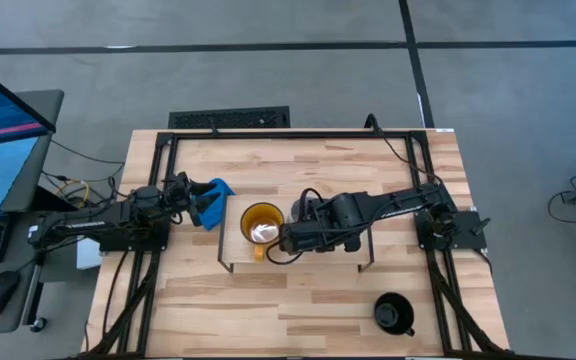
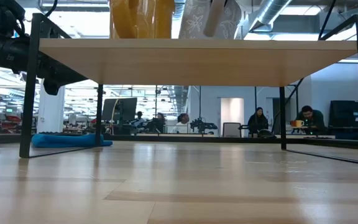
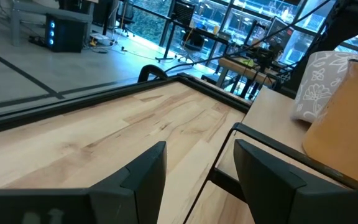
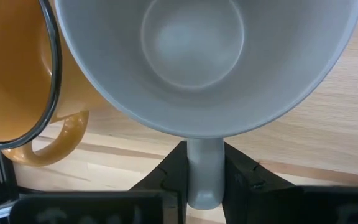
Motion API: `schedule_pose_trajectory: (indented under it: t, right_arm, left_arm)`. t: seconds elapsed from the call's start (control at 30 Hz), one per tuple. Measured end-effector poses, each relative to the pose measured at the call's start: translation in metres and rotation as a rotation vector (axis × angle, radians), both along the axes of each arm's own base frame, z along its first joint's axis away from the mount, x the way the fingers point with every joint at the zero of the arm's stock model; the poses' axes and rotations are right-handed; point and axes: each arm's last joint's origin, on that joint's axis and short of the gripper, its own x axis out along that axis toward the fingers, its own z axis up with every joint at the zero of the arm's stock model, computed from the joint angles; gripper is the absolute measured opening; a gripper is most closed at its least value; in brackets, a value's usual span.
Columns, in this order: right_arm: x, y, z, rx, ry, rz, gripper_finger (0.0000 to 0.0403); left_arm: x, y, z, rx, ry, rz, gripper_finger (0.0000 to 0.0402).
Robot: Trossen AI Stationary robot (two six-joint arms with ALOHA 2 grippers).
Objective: Stack small to large cups/mugs on shelf
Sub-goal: Put the gray cup on the shelf
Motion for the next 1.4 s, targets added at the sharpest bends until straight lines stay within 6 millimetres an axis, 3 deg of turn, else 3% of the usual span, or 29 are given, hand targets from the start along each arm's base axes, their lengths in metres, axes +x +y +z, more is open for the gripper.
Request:
schedule_pose_trajectory:
  t: [1.4]
  right_arm:
    - [-0.0002,-0.0003,-0.0001,0.022,0.012,0.029,0.0083]
  left_arm:
    - [0.0000,0.0000,0.0000,0.000,0.000,0.000,0.0179]
